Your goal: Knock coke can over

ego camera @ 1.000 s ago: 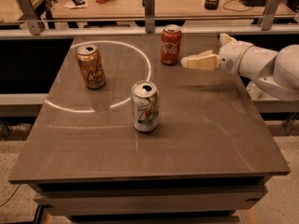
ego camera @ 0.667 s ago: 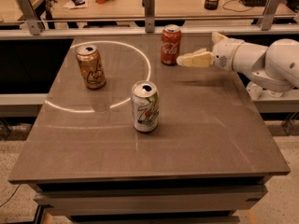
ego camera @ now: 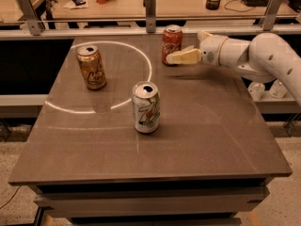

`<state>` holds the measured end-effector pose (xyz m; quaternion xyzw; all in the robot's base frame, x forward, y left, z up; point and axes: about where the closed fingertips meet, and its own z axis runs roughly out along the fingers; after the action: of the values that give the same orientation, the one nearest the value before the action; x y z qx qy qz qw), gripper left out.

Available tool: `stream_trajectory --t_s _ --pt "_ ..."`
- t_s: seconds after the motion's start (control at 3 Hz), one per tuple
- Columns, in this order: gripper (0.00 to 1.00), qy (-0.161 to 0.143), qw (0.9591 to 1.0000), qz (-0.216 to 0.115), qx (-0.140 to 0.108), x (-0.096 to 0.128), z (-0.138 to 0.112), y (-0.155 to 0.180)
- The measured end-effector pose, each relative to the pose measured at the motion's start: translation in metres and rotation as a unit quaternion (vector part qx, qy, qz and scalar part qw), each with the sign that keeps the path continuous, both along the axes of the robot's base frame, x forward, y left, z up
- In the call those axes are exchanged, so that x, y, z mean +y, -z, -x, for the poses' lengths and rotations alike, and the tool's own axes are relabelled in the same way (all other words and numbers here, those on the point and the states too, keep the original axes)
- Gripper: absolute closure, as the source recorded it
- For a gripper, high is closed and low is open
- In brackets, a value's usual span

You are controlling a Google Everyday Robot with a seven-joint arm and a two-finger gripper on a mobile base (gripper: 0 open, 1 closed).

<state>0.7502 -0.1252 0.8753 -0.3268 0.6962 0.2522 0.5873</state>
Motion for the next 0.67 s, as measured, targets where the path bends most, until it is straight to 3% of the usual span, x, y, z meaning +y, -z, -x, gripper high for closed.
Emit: stream_trajectory --t_s 0.33,0.67 --pt "0.0 -0.013 0.9999 -0.008 0.0 0.017 -0.01 0.004" --pt "0.06 -0.027 0.9996 -0.013 -0.001 0.031 -0.017 0.008"
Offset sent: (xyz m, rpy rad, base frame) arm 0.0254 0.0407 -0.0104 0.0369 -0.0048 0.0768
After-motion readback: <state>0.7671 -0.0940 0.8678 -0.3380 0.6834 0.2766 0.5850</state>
